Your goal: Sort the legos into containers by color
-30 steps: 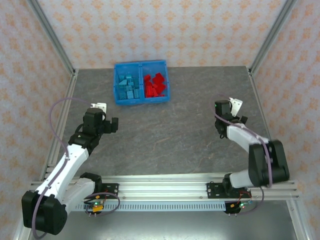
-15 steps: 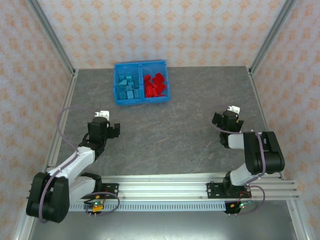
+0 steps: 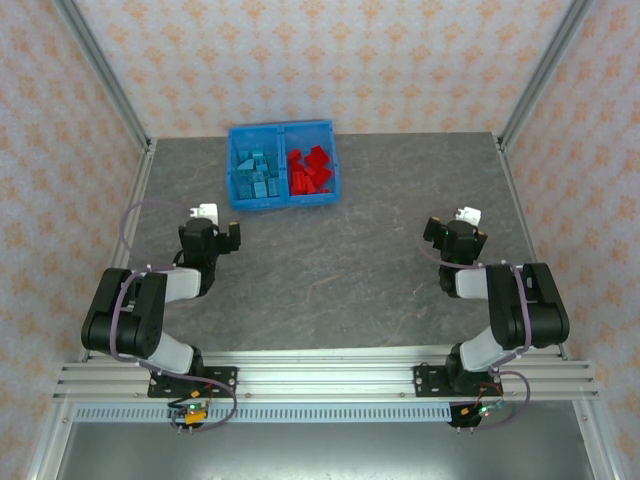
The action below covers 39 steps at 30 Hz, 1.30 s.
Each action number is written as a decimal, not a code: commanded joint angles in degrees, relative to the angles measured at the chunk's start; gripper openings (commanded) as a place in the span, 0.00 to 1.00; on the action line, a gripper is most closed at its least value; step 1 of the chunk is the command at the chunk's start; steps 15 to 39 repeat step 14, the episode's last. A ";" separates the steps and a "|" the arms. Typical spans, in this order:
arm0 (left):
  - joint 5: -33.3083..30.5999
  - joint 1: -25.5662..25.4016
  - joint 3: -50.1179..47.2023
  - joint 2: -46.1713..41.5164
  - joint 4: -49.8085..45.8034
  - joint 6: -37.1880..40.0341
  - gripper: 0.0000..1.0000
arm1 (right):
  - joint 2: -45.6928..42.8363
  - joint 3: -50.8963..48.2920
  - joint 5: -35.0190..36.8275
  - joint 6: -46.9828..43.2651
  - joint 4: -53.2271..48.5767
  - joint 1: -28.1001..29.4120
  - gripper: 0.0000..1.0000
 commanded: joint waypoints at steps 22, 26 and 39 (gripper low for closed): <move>0.08 0.00 -0.20 -0.15 5.17 -0.68 1.00 | -0.76 0.37 -1.43 -0.62 1.71 0.14 0.99; 0.08 0.00 -0.20 -0.15 5.17 -0.68 1.00 | -0.76 0.37 -1.43 -0.62 1.71 0.14 0.99; 0.08 0.00 -0.20 -0.15 5.17 -0.68 1.00 | -0.76 0.37 -1.43 -0.62 1.71 0.14 0.99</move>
